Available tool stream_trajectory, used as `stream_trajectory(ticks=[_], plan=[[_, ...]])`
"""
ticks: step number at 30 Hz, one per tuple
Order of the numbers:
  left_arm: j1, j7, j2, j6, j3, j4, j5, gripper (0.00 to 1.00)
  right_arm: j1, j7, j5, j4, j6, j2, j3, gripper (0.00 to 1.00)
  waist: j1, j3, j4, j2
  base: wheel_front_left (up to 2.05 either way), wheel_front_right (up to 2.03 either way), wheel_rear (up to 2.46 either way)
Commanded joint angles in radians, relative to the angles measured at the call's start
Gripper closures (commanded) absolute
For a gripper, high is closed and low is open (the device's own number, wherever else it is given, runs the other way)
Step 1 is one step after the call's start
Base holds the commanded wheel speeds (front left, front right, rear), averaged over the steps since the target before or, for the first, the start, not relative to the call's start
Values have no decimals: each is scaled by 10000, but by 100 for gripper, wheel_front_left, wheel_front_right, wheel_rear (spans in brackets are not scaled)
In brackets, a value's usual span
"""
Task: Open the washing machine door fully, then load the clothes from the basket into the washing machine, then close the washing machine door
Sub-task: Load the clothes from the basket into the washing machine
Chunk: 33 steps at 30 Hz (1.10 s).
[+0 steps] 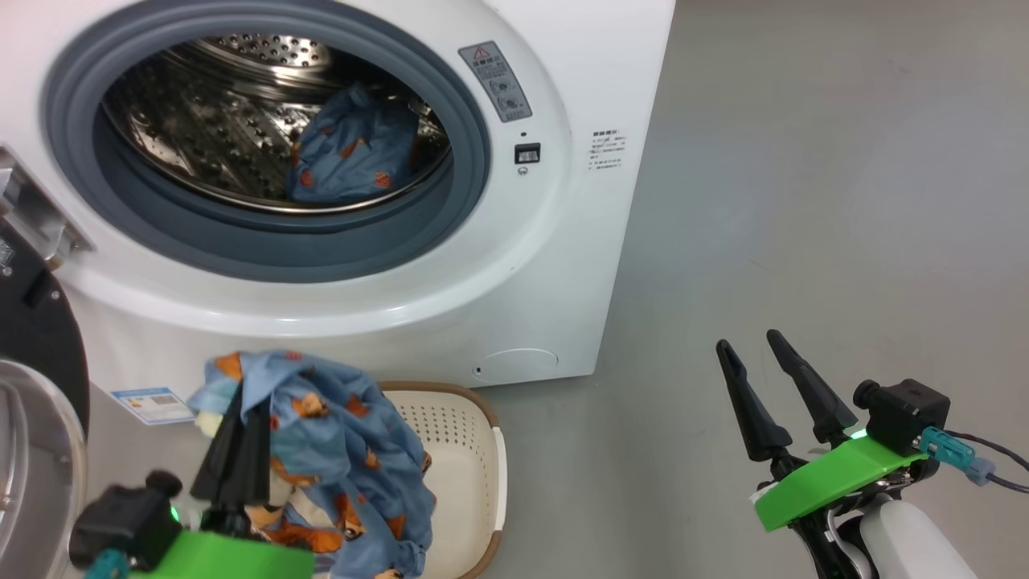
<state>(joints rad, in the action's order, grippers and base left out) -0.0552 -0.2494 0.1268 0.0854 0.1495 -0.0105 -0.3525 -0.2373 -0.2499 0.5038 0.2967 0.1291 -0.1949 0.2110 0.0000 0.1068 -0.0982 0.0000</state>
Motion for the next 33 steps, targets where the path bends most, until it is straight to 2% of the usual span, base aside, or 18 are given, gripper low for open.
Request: stream_trajectory(ticks=[1,12,18,33], plan=[[-676,-70,221,100,-316,278,120,100,-40,-119,-30,-296,16,-101,169,0,0,97,-56,0,0,0,0],[-2503,333,586,15,-442,-12,252,100,-240,-119,-27,-446,16,-47,248,0,0,658,-495,0,0,0,0],[-3650,478,813,74,-535,-725,154,100,-392,-119,-12,-549,16,22,226,0,0,1090,-719,0,0,0,0],[-7230,353,1200,286,-560,-5044,-214,100,-952,-119,-16,-827,16,162,183,0,0,2557,-1142,0,0,0,0]])
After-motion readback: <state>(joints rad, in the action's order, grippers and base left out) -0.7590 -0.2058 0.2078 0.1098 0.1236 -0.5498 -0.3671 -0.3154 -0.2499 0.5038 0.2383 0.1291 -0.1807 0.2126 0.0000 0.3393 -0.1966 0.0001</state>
